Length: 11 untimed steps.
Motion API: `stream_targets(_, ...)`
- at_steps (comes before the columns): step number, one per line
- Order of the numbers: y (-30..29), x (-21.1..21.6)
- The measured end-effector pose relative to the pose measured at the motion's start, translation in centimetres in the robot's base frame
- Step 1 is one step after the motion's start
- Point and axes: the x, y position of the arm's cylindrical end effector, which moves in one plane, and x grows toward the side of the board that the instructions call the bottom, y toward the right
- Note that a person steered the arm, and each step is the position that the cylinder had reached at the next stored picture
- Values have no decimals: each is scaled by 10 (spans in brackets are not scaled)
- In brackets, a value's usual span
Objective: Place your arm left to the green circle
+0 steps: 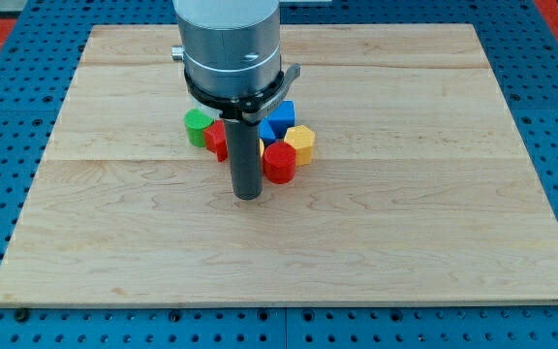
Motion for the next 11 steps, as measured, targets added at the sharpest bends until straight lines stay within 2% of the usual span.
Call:
stream_targets(2, -10, 4)
stream_targets(5, -77, 36)
stream_targets(6, -110, 34)
stream_targets(7, -137, -2)
stream_targets(8, -140, -35)
stream_targets(11, -150, -59)
